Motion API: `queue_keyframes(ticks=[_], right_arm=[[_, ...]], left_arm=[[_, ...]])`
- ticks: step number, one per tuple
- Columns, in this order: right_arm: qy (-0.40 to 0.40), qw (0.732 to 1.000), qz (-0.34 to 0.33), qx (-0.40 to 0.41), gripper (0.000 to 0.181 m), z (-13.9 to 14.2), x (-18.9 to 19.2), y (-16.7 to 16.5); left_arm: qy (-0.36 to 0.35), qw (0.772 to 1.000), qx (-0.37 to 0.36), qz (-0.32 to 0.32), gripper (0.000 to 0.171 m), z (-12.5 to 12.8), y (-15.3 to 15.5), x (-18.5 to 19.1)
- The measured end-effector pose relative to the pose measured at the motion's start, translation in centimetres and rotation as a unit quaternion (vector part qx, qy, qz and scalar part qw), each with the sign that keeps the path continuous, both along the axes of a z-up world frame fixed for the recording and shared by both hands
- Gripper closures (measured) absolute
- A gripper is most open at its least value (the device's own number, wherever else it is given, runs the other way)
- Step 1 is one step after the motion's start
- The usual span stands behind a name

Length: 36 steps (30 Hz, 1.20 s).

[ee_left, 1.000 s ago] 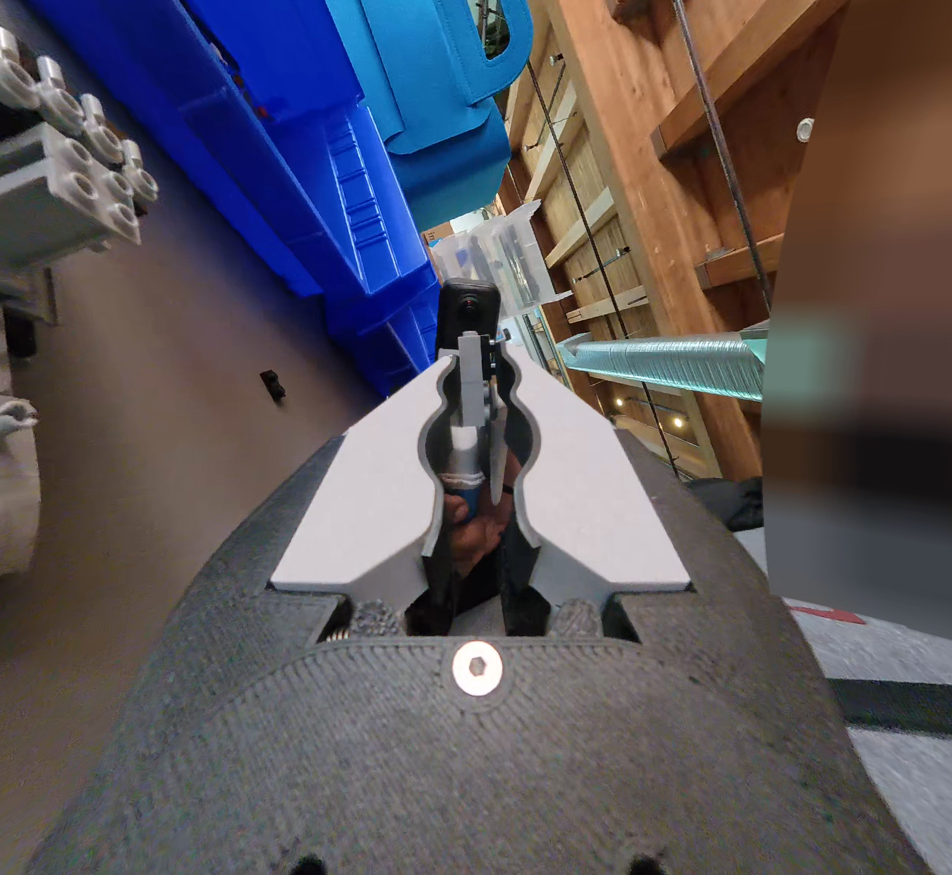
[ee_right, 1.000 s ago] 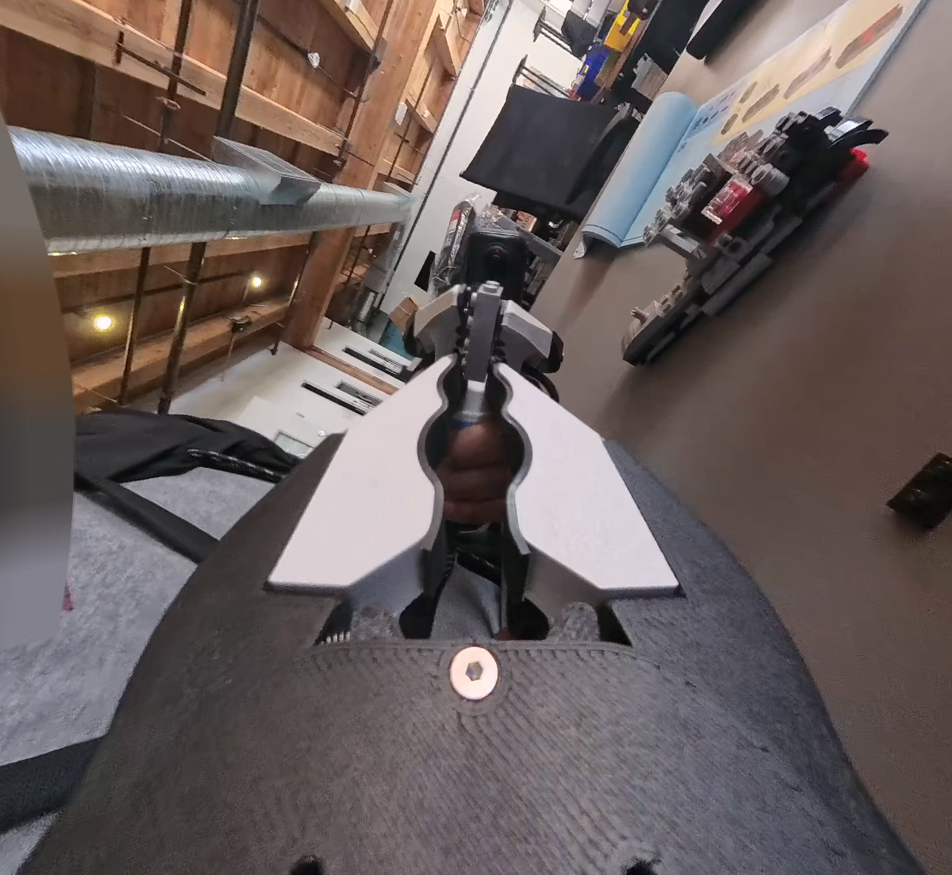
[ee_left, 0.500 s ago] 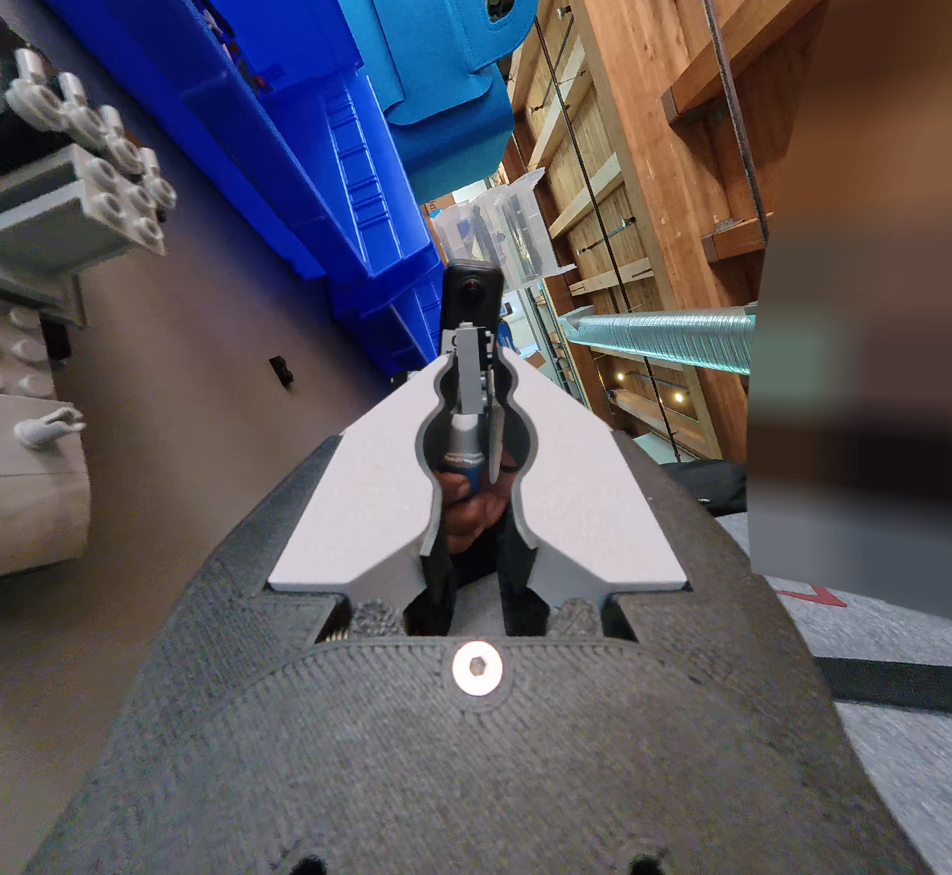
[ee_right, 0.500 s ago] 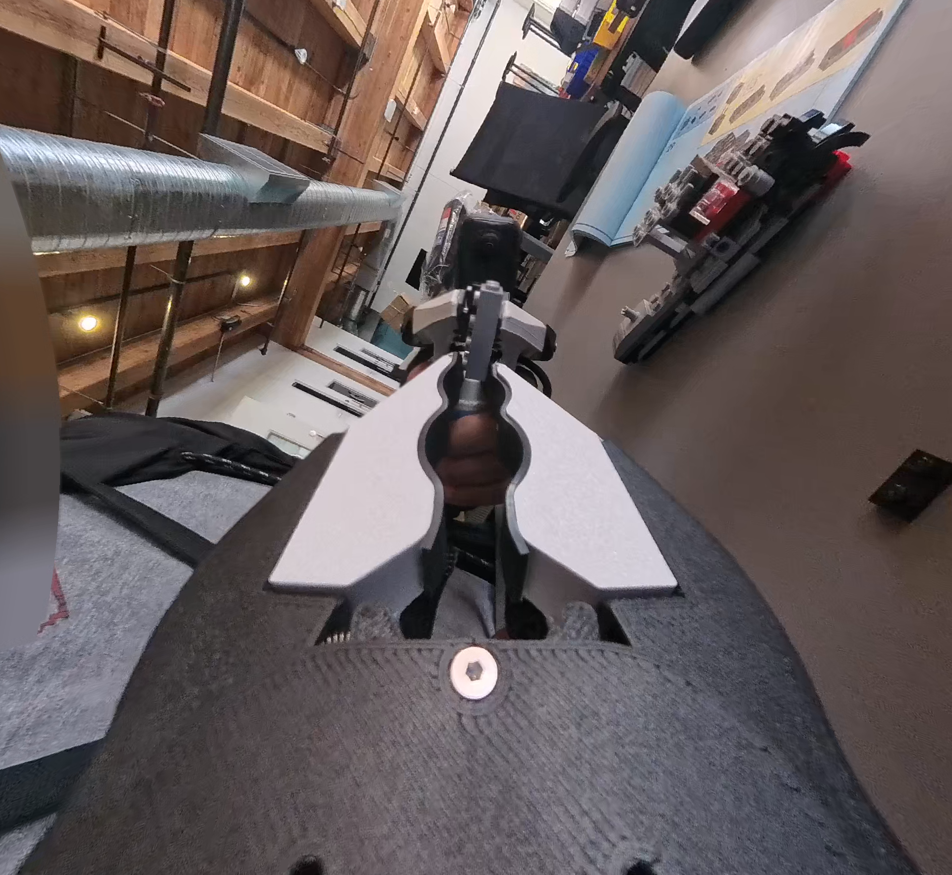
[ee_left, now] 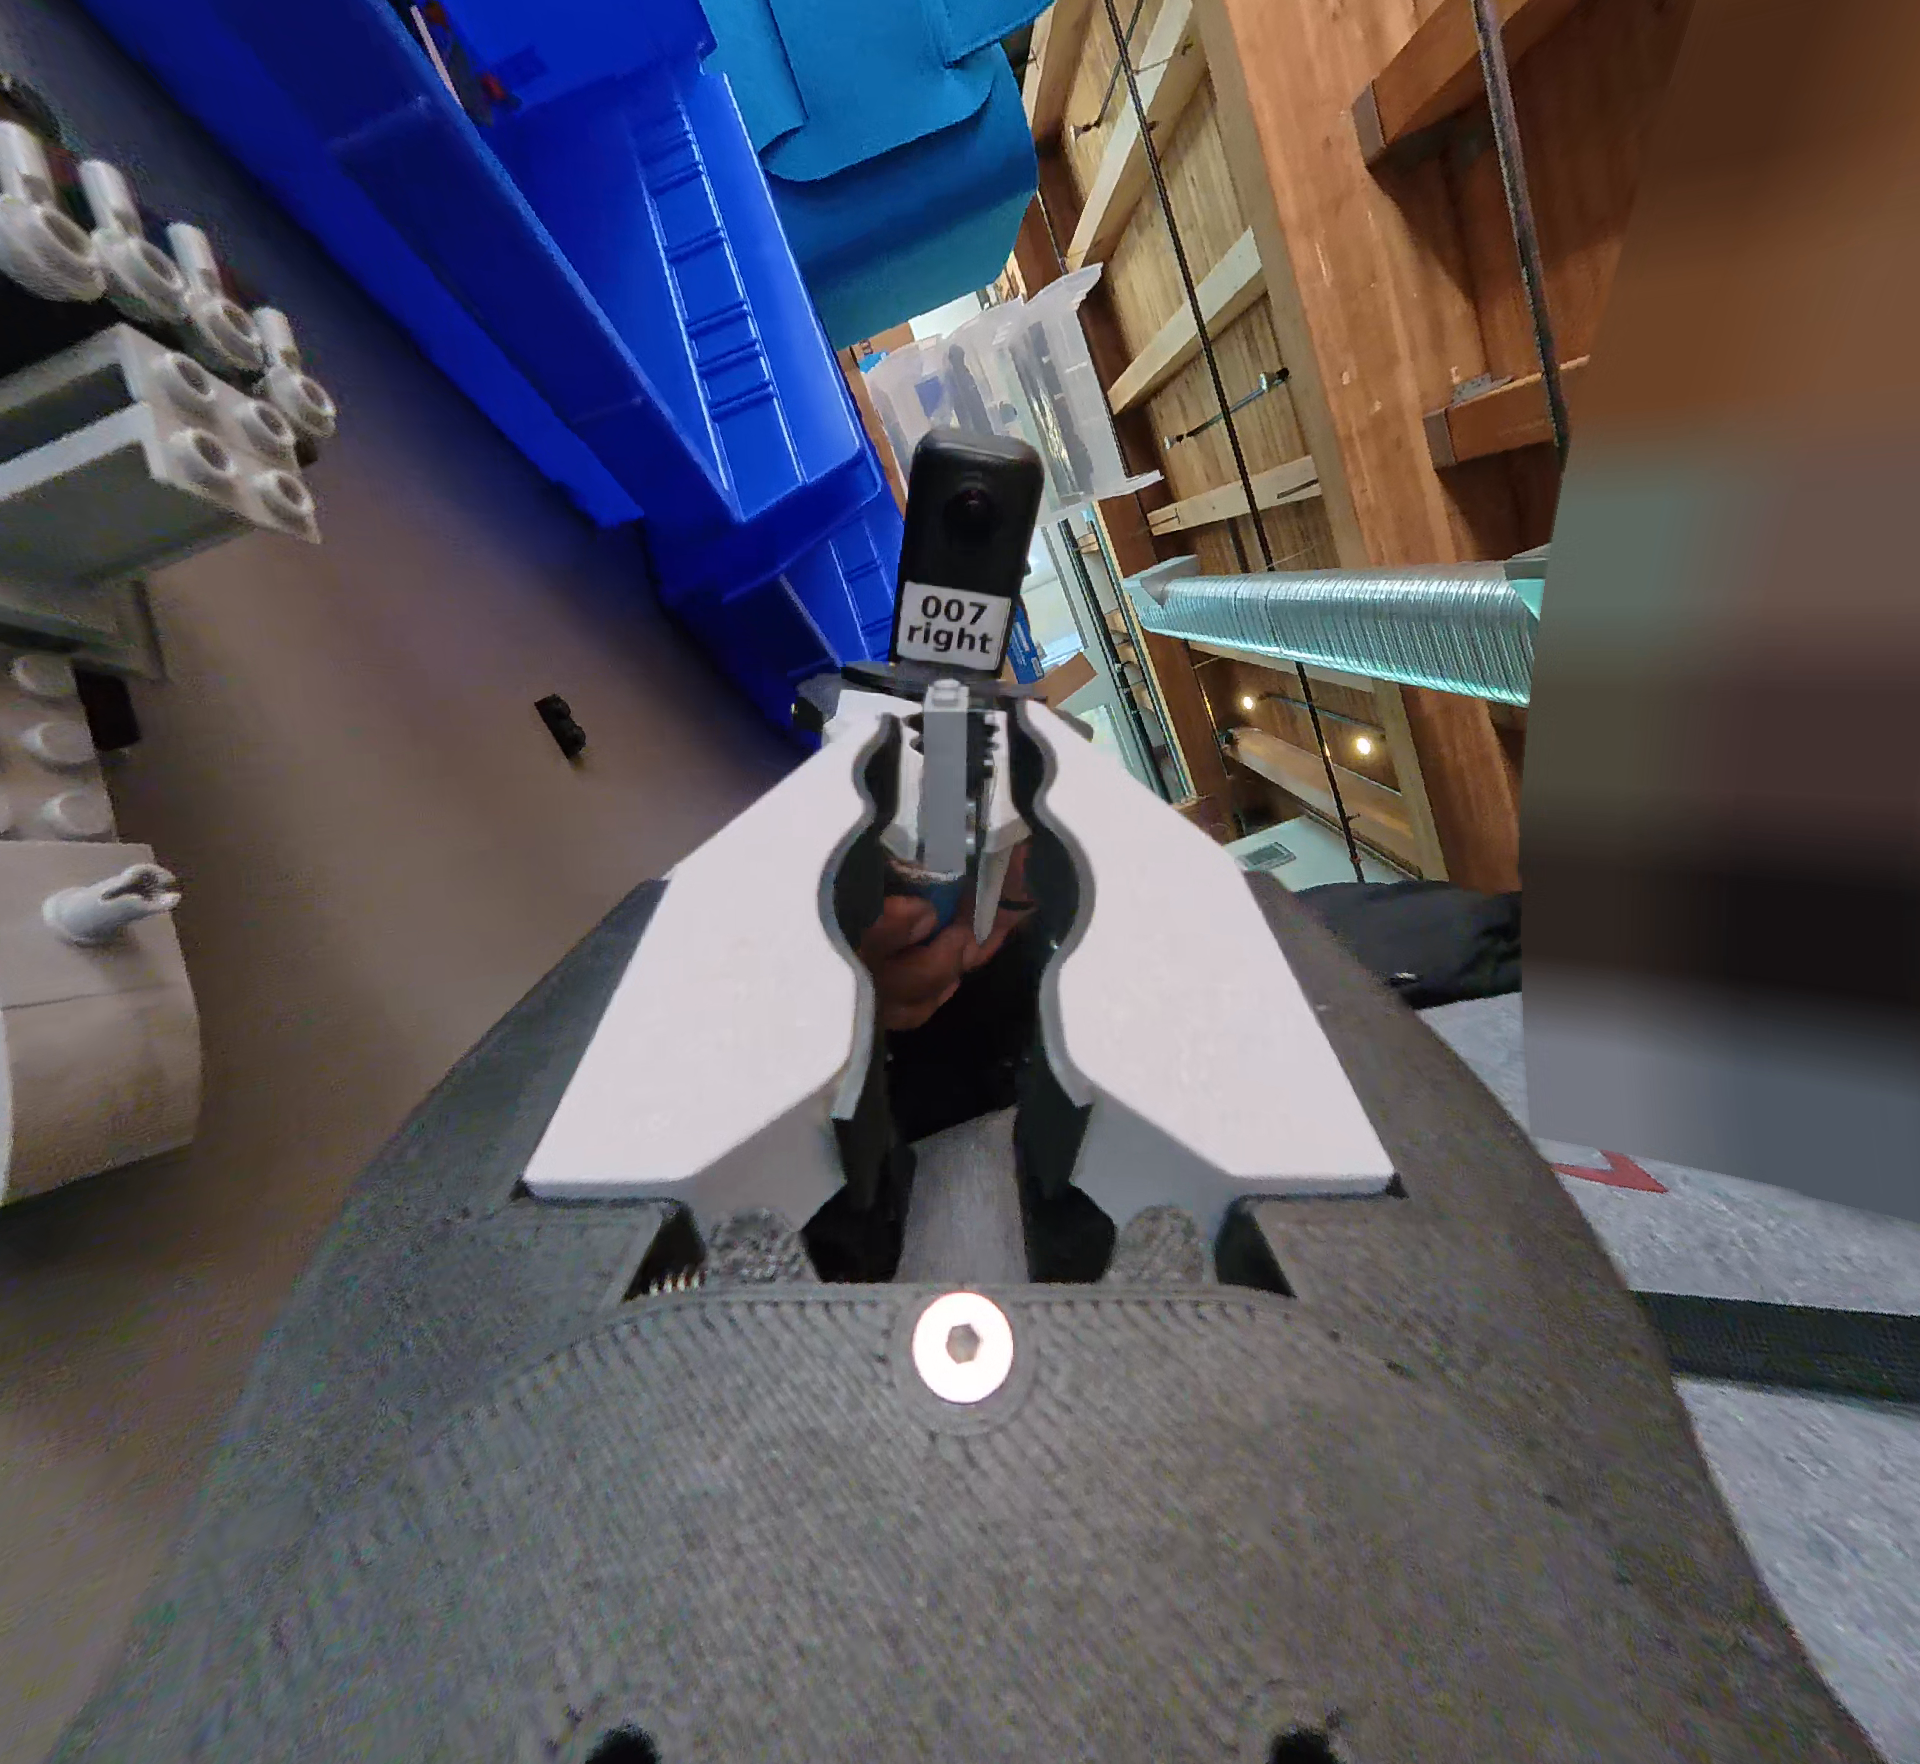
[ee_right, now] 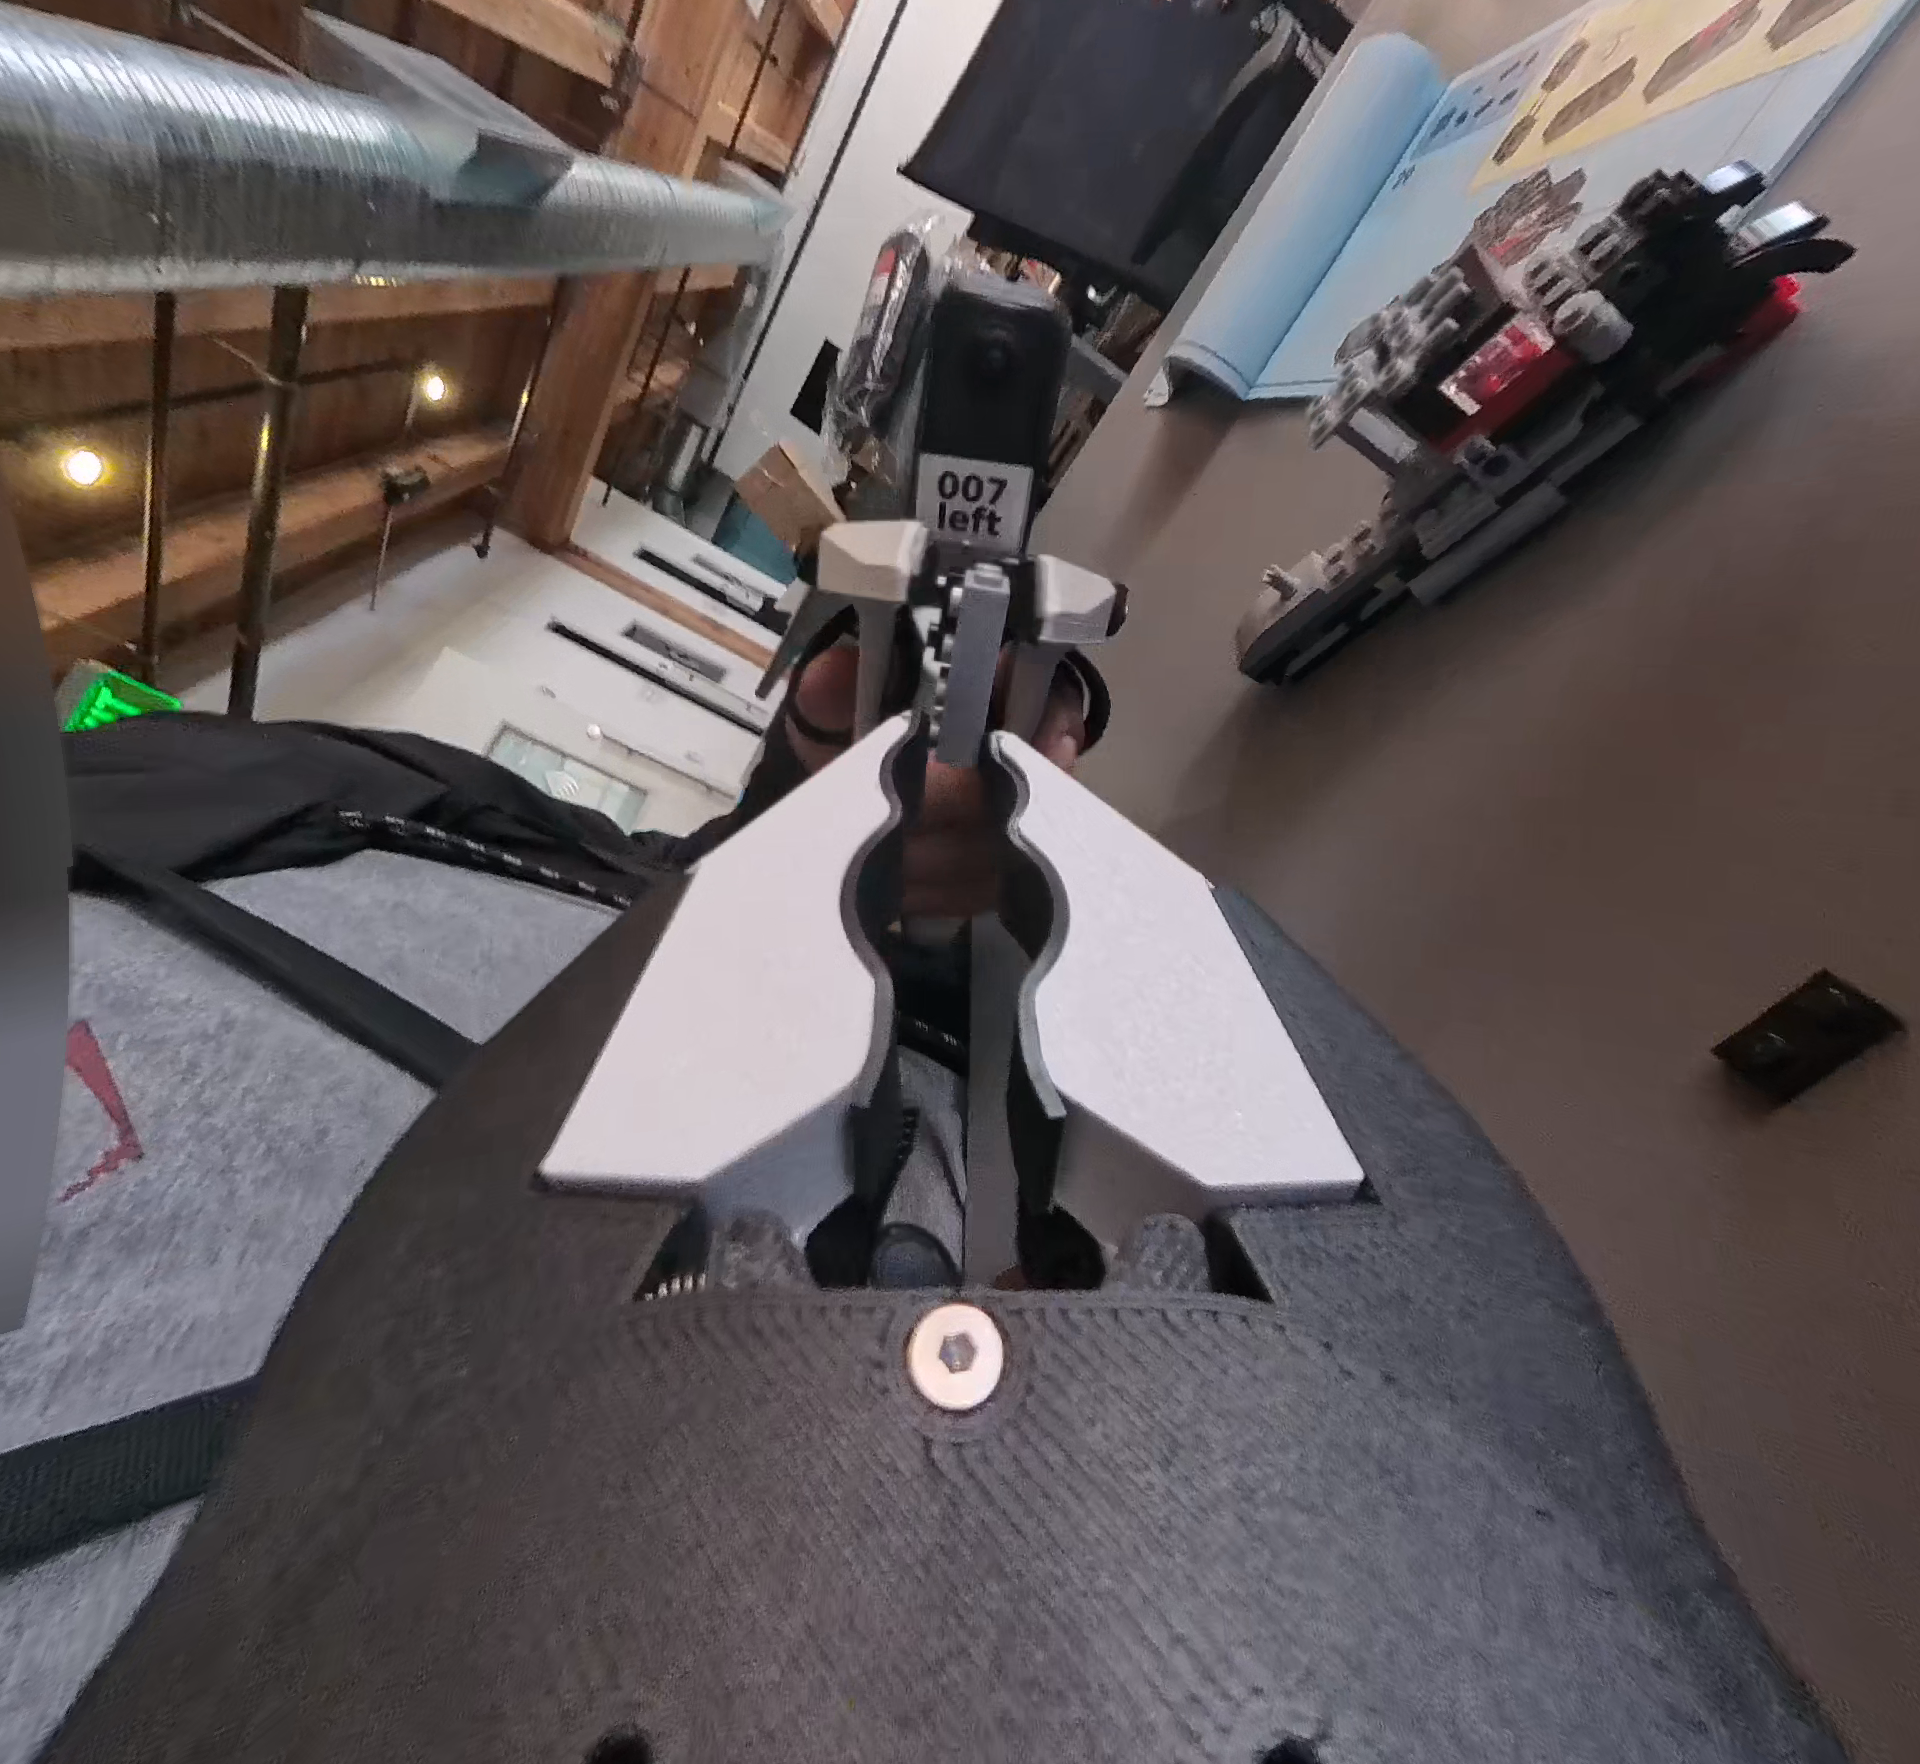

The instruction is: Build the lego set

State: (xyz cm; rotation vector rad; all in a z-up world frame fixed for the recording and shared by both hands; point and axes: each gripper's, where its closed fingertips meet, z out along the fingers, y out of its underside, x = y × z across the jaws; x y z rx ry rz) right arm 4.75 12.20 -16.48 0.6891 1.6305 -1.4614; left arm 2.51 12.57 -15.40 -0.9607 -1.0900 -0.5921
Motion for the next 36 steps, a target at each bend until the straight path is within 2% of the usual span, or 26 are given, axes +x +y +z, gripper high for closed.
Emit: queue_keyframes(ticks=[1, 5, 7, 9, 13, 16, 21, 25, 28, 31, 36], right_arm=[[0.005, 1.0, 0.006, 0.004, 0.172, 0.0, 0.2, 0.0], [0.027, 0.999, 0.01, 0.017, 0.168, -0.3, 0.4, 0.2], [0.067, 0.997, -0.001, 0.042, 0.152, -1.0, 0.1, 0.8], [0.136, 0.986, -0.034, 0.094, 0.147, -2.4, -1.3, 1.9], [0.264, 0.929, -0.115, 0.232, 0.148, -5.5, -5.5, 4.9], [0.306, 0.894, -0.121, 0.305, 0.15, -7.3, -6.2, 5.8], [0.374, 0.837, -0.121, 0.38, 0.154, -8.9, -6.3, 5.9], [0.42, 0.802, -0.124, 0.406, 0.155, -9.3, -6.5, 5.8], [0.425, 0.799, -0.124, 0.408, 0.158, -9.3, -6.4, 5.5], [0.431, 0.796, -0.121, 0.407, 0.169, -9.3, -6.5, 5.1], [0.44, 0.794, -0.105, 0.405, 0.173, -9.3, -6.4, 4.1]], left_arm=[[0.001, 1.0, 0.001, -0.005, 0.157, 0.0, 0.1, 0.1], [-0.003, 1.0, -0.009, -0.003, 0.158, -0.3, -0.1, 0.2], [-0.013, 1.0, 0.001, 0.016, 0.157, -0.3, -0.9, -0.1], [-0.026, 0.999, -0.003, 0.045, 0.157, -0.6, -1.9, -0.6], [-0.05, 0.992, -0.025, 0.114, 0.157, -1.5, -4.5, -1.3], [-0.065, 0.985, -0.016, 0.161, 0.157, -1.9, -6.3, -1.6], [-0.068, 0.976, 0.007, 0.207, 0.157, -2.0, -8.6, -1.6], [-0.054, 0.969, 0.006, 0.242, 0.158, -1.3, -12.0, -2.2], [-0.032, 0.959, -0.014, 0.28, 0.158, -0.3, -14.8, -4.2], [-0.001, 0.955, -0.034, 0.294, 0.158, 0.8, -16.0, -6.9], [0.003, 0.955, 0.024, 0.295, 0.158, 0.7, -15.7, -8.5]])
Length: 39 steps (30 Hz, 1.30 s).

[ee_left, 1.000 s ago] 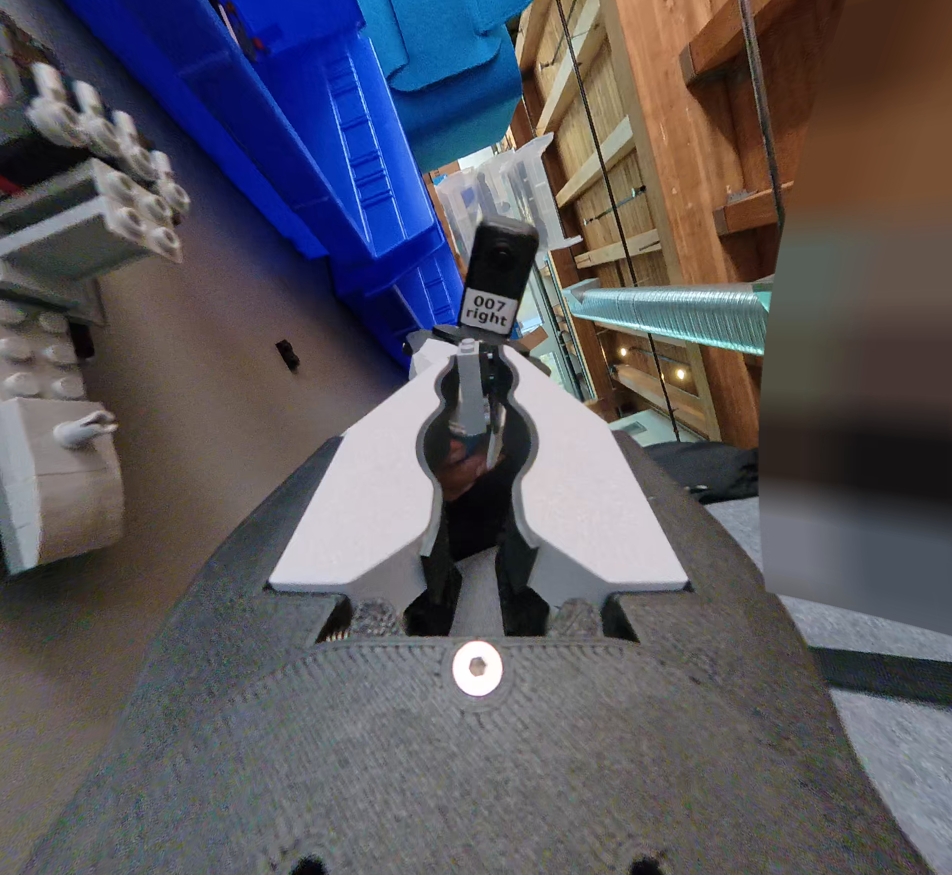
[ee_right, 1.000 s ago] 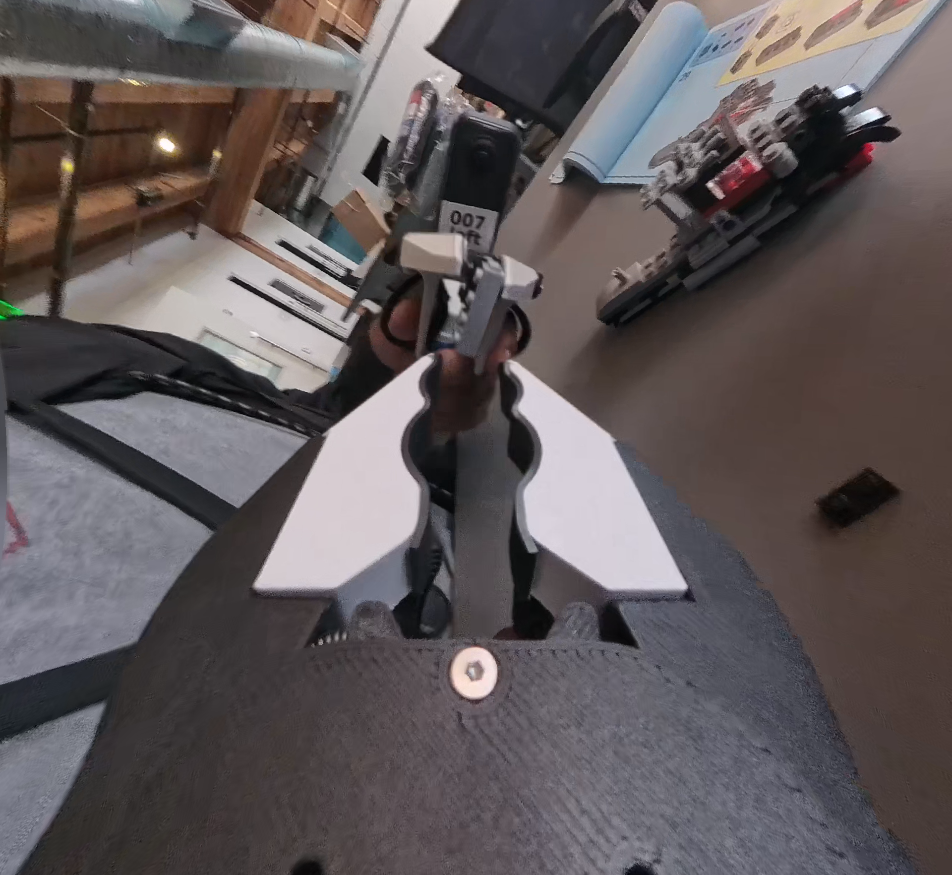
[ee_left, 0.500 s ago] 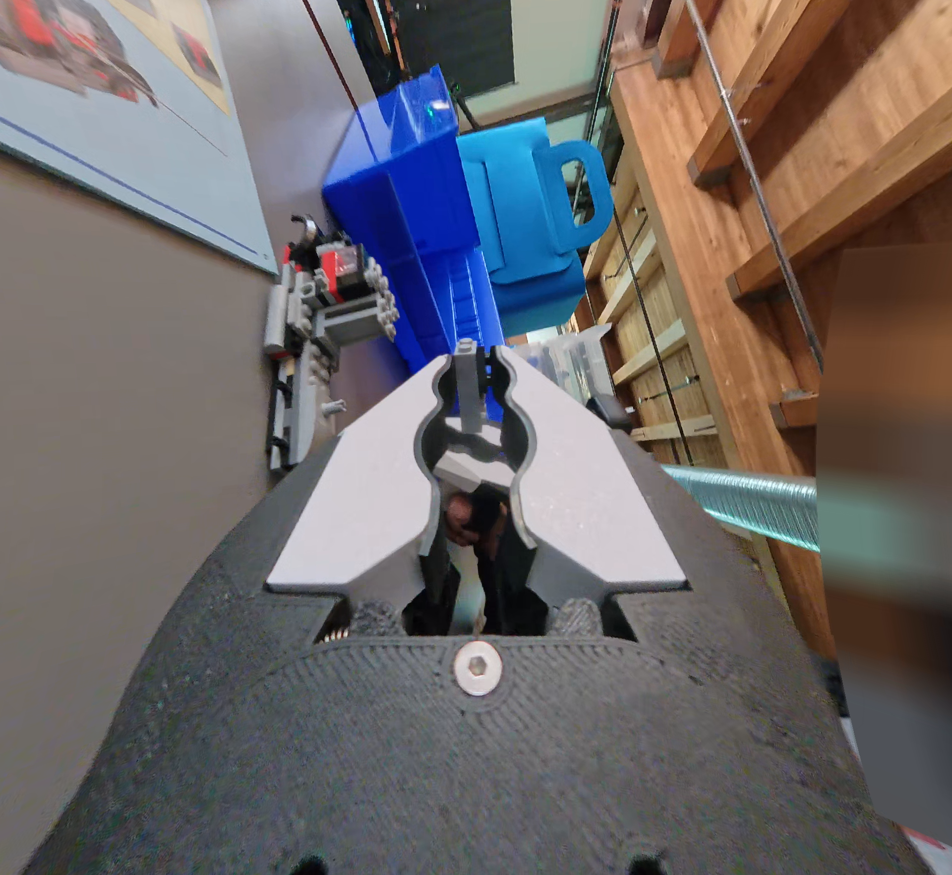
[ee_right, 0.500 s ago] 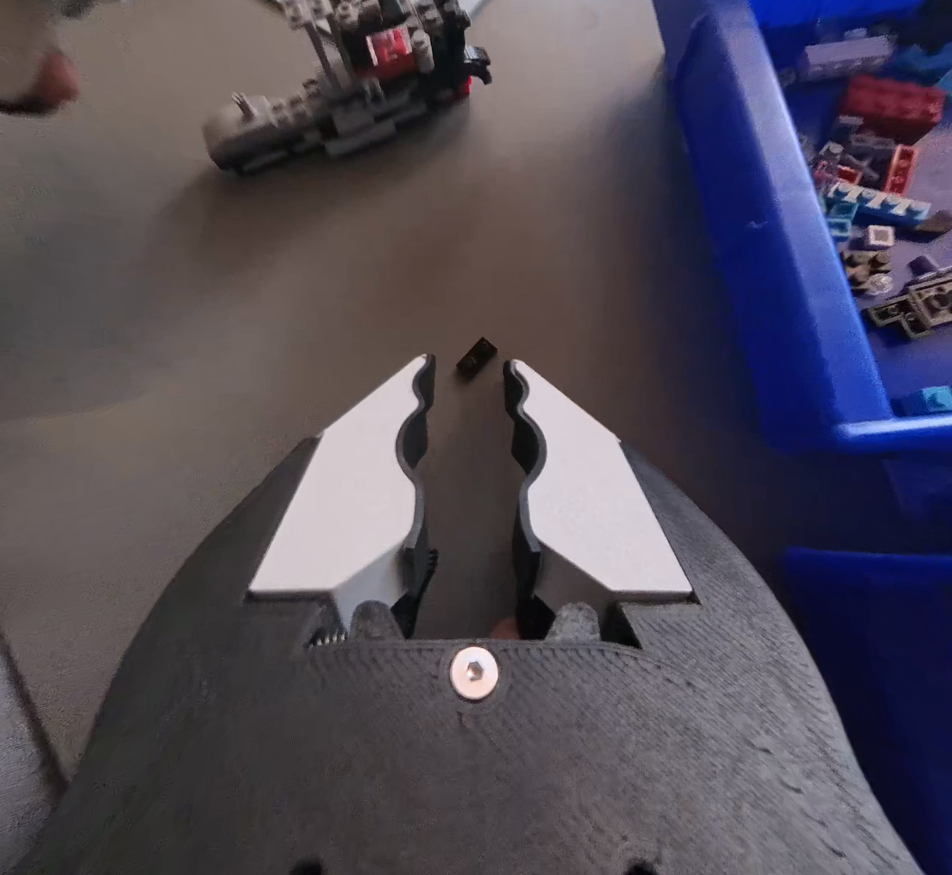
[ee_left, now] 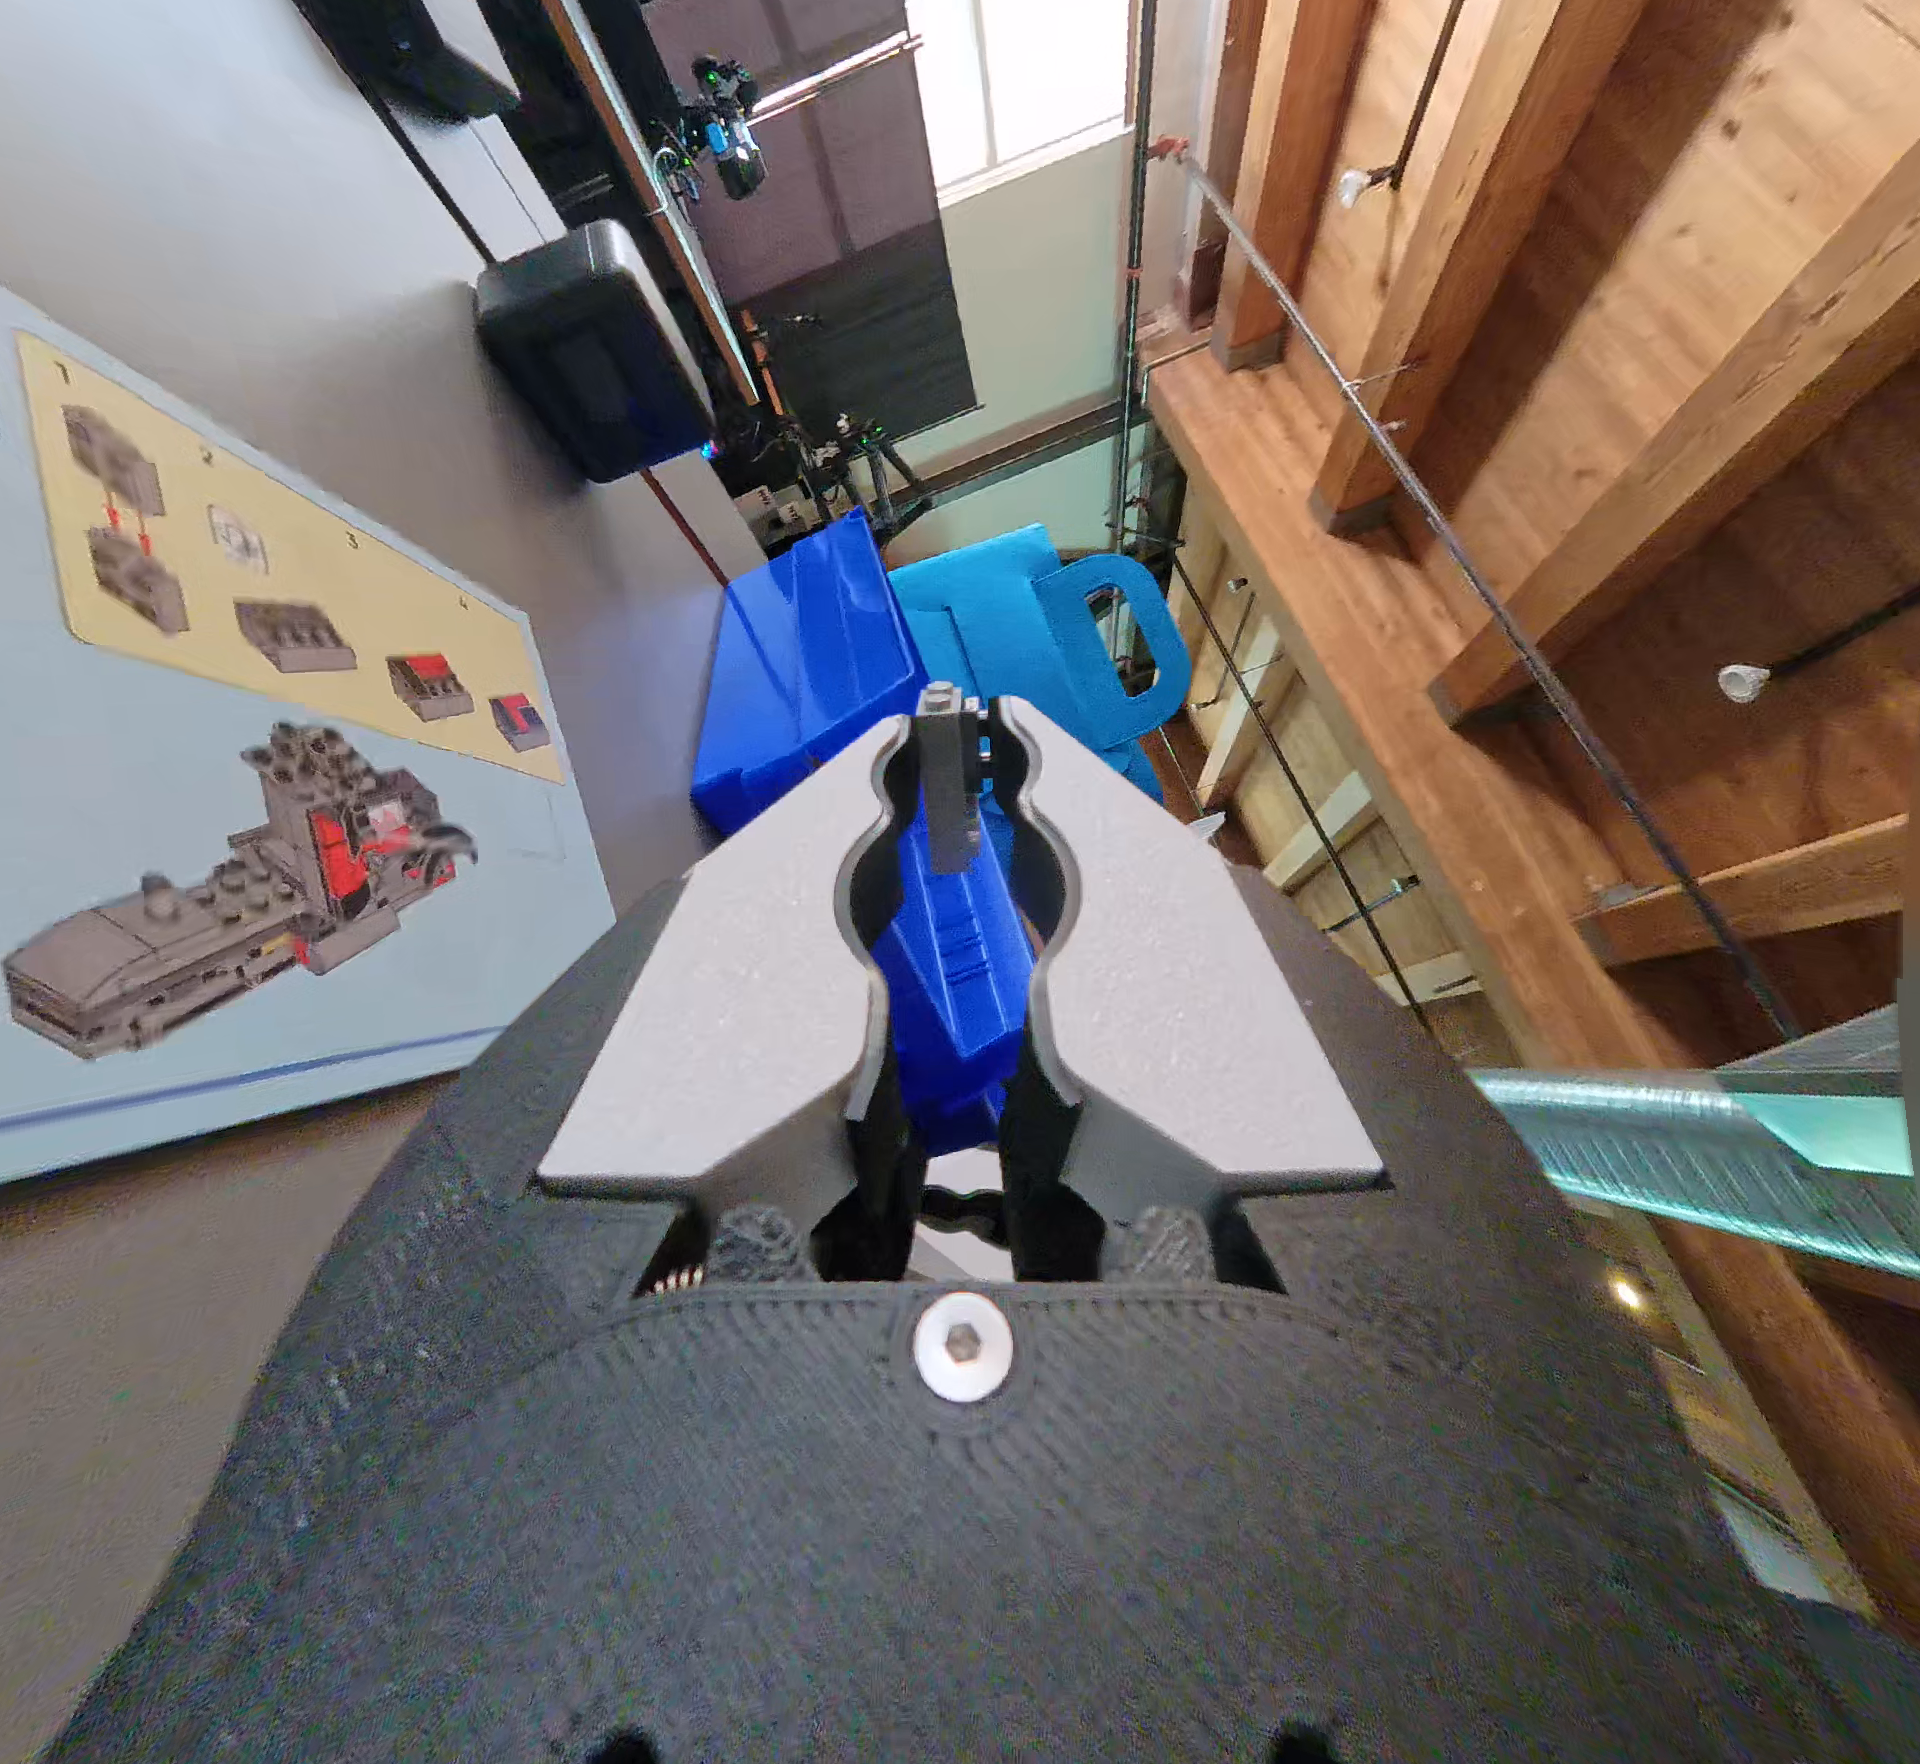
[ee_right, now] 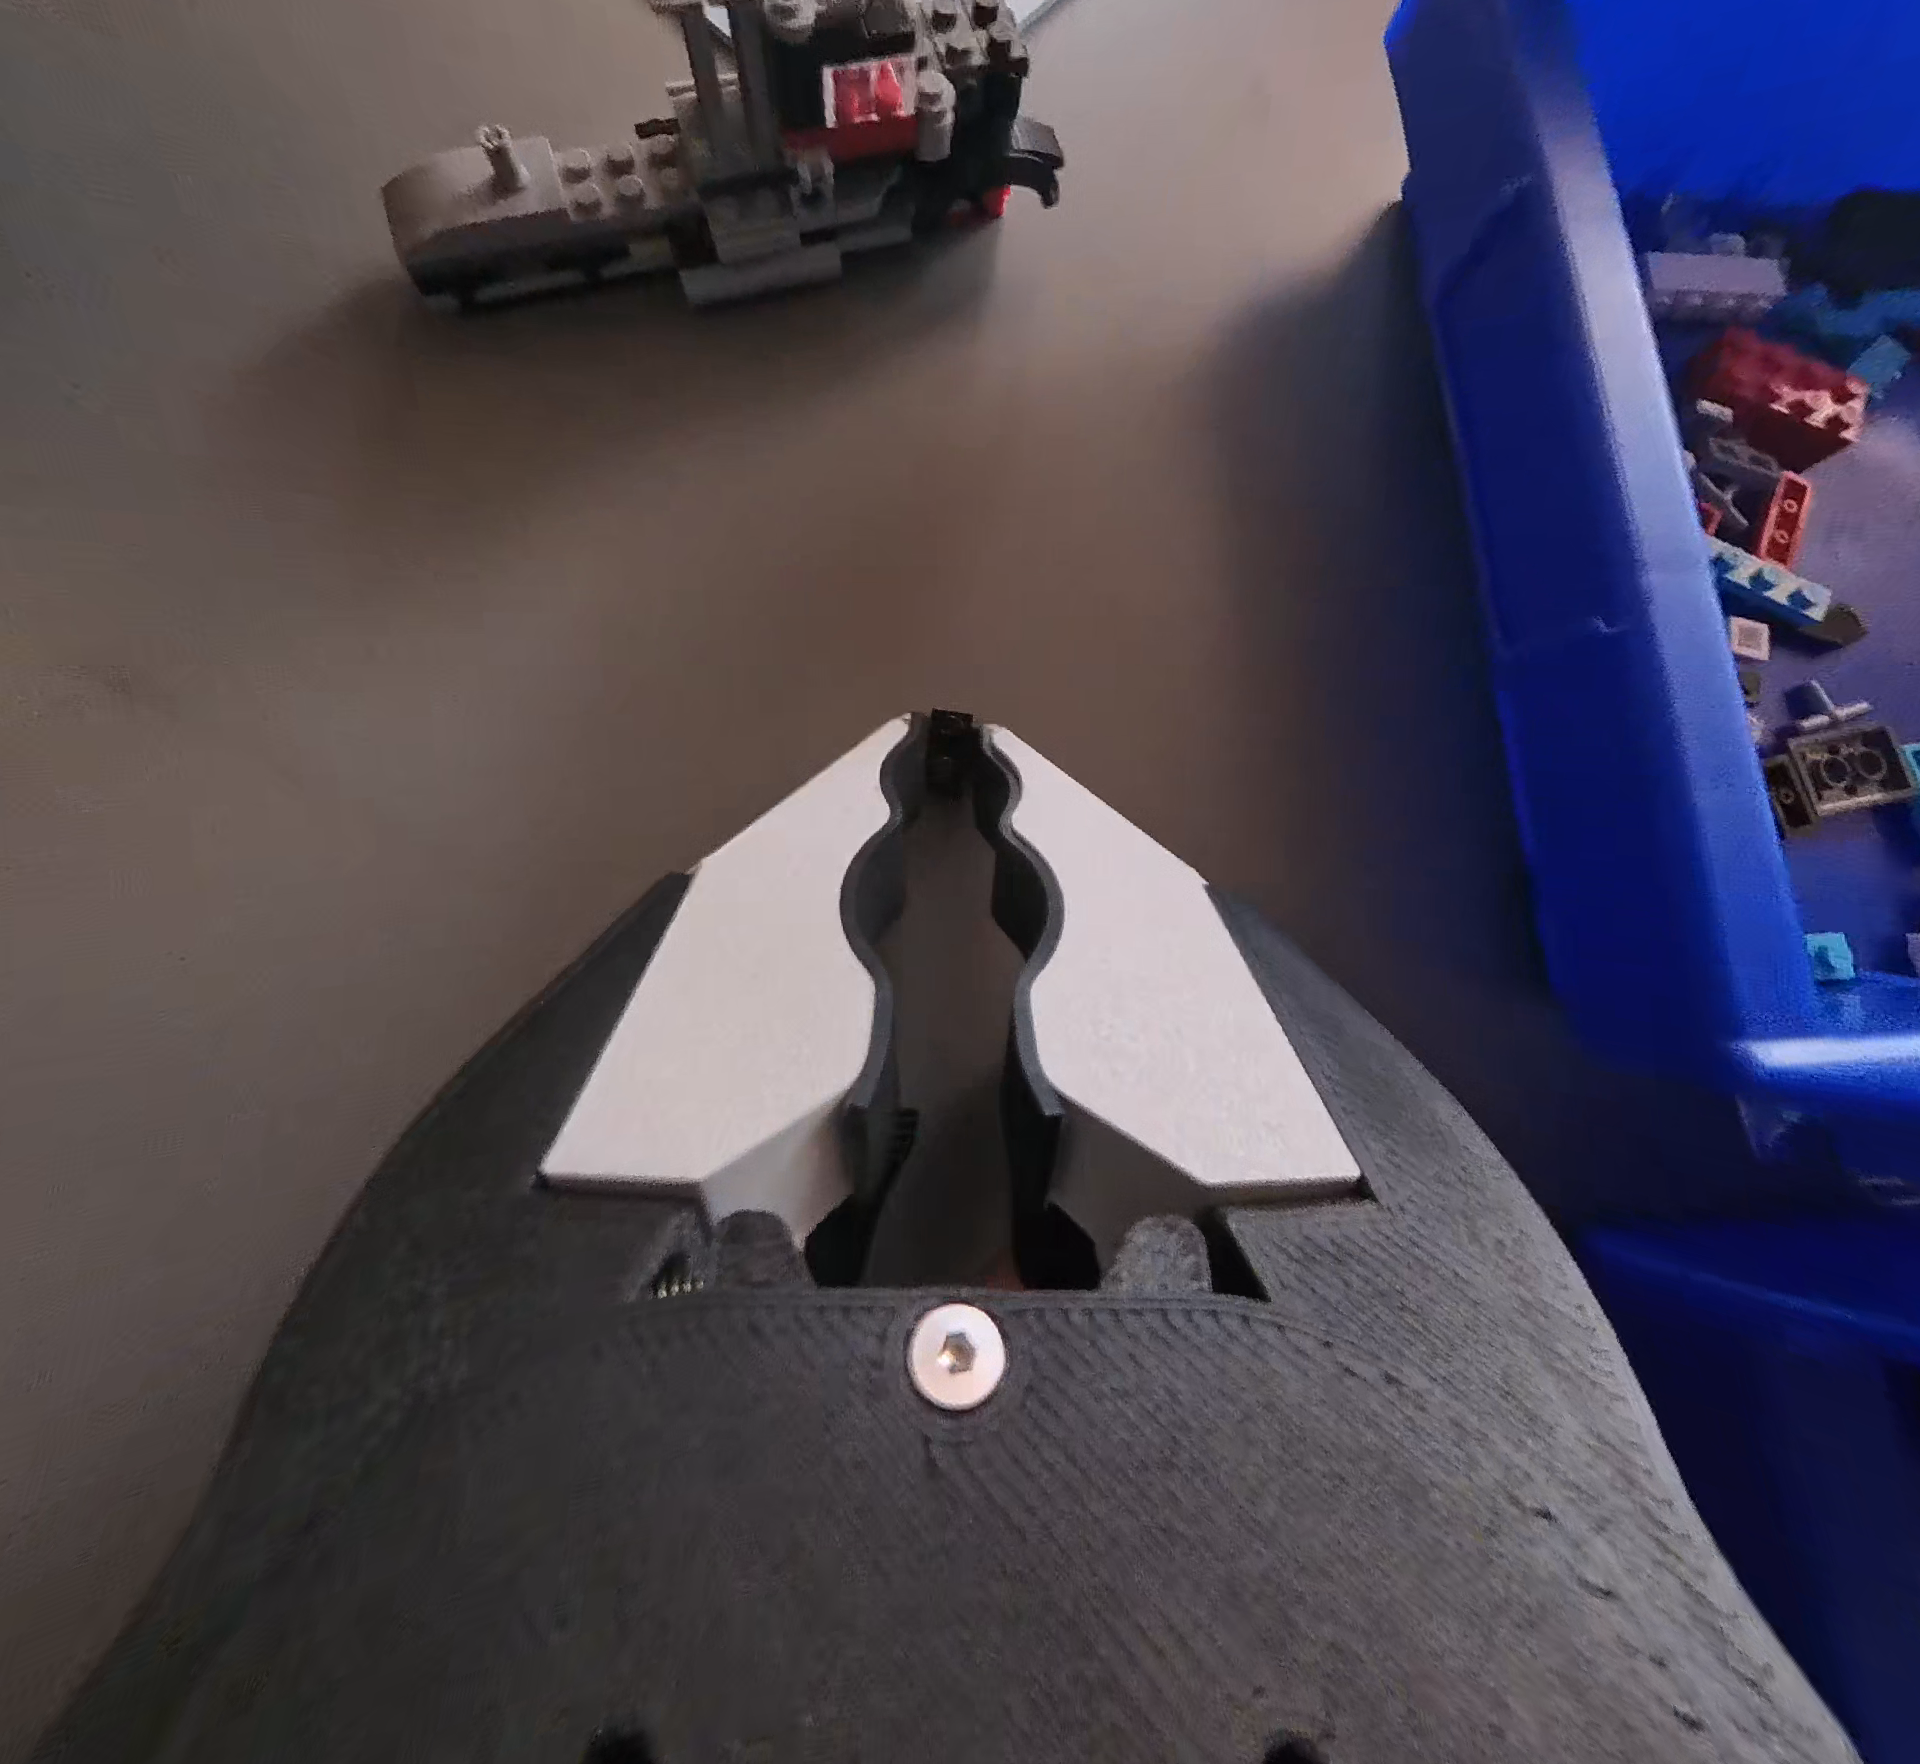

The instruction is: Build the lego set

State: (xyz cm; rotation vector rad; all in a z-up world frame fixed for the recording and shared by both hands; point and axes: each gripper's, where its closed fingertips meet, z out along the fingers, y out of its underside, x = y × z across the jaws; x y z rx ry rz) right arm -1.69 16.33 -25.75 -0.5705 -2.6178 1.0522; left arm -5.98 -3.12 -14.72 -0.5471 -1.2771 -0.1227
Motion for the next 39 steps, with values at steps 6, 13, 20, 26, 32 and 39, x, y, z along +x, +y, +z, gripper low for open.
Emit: queue_keyframes(ticks=[6, 13, 20, 26, 32, 39], right_arm=[[-0.011, 0.998, 0.024, -0.053, 0.173, 2.1, 0.6, -3.1], [-0.004, 0.983, 0.098, -0.153, 0.173, 8.9, 2.8, -10.0], [0.001, 0.983, 0.101, -0.156, 0.173, 9.8, 1.6, -13.5], [0.01, 0.987, 0.093, -0.133, 0.173, 9.4, -0.1, -14.4], [0.001, 0.99, 0.09, -0.112, 0.173, 8.3, -0.6, -14.9], [-0.008, 0.992, 0.078, -0.102, 0.173, 7.3, -0.9, -15.3]], left_arm=[[-0.009, 0.999, 0.035, -0.004, 0.157, -1.4, 1.3, 1.0], [-0.045, 0.997, 0.058, 0.023, 0.158, -2.8, 2.8, 2.4], [-0.062, 0.996, 0.06, 0.022, 0.158, -2.4, 3.8, 2.7], [-0.083, 0.994, 0.07, 0.015, 0.158, -3.1, 4.1, 2.2], [-0.098, 0.992, 0.074, 0.014, 0.158, -4.0, 4.1, 1.9], [-0.112, 0.991, 0.075, 0.019, 0.158, -4.6, 3.2, 1.8]])
